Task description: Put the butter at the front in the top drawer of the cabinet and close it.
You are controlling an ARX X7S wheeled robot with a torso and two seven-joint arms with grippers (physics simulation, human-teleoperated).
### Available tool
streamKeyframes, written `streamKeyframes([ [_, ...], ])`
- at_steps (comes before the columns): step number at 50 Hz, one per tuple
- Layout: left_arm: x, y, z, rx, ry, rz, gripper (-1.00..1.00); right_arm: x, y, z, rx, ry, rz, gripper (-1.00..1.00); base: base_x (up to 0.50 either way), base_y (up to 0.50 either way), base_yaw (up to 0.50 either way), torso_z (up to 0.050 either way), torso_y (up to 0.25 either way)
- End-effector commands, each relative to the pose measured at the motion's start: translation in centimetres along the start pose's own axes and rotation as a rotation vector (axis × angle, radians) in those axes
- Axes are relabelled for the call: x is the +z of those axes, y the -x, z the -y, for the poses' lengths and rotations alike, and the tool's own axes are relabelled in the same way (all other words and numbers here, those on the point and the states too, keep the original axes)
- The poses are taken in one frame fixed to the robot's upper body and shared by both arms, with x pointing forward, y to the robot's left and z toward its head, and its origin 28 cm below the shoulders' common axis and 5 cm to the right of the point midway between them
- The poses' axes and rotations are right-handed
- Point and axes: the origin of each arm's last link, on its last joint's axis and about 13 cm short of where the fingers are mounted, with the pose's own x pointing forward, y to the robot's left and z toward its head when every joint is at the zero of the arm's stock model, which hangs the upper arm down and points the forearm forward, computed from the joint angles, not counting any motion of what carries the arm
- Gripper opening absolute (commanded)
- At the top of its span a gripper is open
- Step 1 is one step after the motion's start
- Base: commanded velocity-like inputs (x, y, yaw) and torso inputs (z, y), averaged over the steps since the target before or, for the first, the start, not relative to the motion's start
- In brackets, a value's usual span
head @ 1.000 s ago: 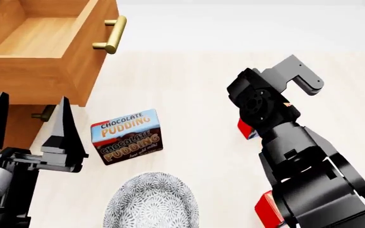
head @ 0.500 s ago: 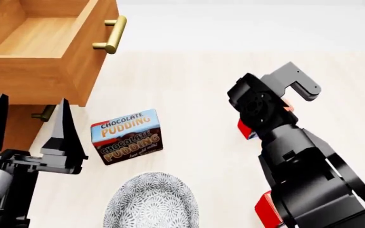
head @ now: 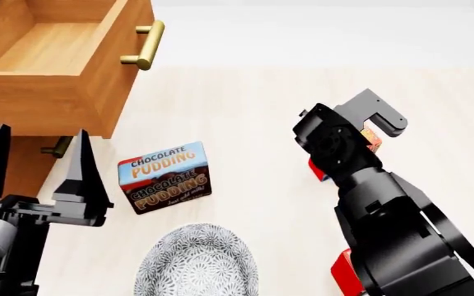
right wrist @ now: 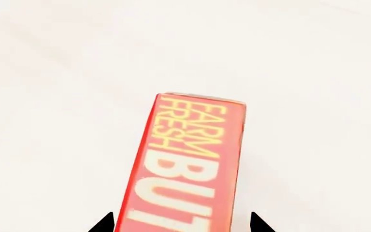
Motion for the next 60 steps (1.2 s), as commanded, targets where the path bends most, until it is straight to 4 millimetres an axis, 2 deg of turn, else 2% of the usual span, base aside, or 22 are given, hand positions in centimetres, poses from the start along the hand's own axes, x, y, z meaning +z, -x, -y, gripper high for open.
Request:
streamKeyframes([
  [1,0.0,0.1,0.0,-0.004,-0.004,-0.006,1.00,-1.1,-0.5,0.6,0.016,0.021,-0.092,1.00,0.00,0.00,0.00,0.000,0.000],
  [8,0.0,0.1,0.1,-0.004,-0.007,-0.011,1.00,-1.5,-0.8,0.8,0.019,0.023,-0.110,1.00,0.00,0.00,0.00,0.000,0.000],
  [9,0.0,0.1,0.1,-0.004,-0.008,-0.012,1.00,-1.5,-0.8,0.8,0.017,0.023,-0.110,-1.00,0.00,0.00,0.00,0.000,0.000],
  [25,-0.1,0.1,0.2,-0.009,-0.013,-0.019,1.00,-1.9,-1.1,1.1,0.037,0.039,-0.114,-1.00,0.00,0.00,0.00,0.000,-0.003],
  [37,-0.1,0.0,0.3,-0.012,-0.015,-0.020,1.00,-1.1,-0.9,0.9,0.065,0.037,-0.061,-1.00,0.00,0.00,0.00,-0.001,-0.004],
  [43,-0.1,0.1,0.2,-0.007,-0.015,-0.026,1.00,0.8,0.2,0.3,0.145,0.072,0.035,-1.00,0.00,0.00,0.00,0.000,0.000],
  [60,-0.1,0.1,0.3,-0.003,-0.008,-0.035,1.00,5.6,6.2,4.0,0.366,0.263,0.246,-1.00,0.00,0.00,0.00,0.000,0.000],
])
